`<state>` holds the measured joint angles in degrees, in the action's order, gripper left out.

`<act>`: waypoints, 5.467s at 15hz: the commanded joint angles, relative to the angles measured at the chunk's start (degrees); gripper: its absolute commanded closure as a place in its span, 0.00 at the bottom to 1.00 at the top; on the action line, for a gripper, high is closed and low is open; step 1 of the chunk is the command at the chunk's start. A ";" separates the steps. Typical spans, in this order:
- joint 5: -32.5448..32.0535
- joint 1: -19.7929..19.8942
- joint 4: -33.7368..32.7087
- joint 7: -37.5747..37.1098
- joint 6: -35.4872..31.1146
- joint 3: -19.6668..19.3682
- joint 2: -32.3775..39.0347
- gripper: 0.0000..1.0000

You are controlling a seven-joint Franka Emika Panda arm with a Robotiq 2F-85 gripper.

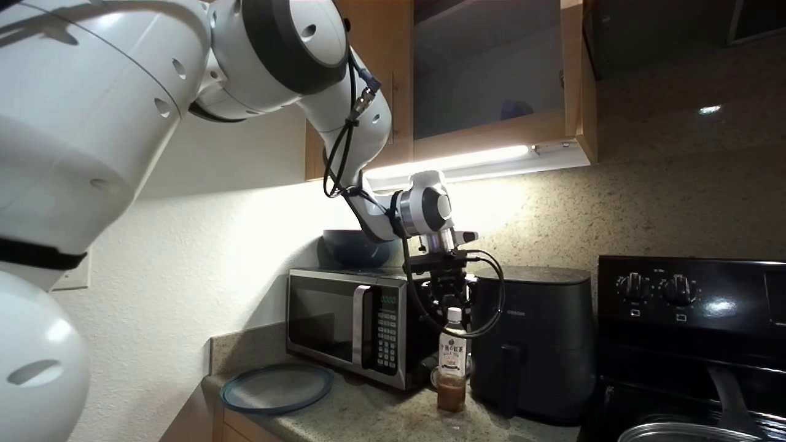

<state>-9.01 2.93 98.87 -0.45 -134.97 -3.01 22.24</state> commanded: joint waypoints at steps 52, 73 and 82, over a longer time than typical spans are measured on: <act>-33.70 -4.43 18.62 -40.76 -11.74 -3.17 -27.68 0.85; -56.55 -0.75 25.13 -68.05 -19.90 -0.99 -37.17 0.85; -50.65 -4.08 32.01 -62.21 -25.53 -1.89 -37.91 0.85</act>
<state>-59.94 -0.93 129.38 -64.18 -159.61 -4.52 -13.49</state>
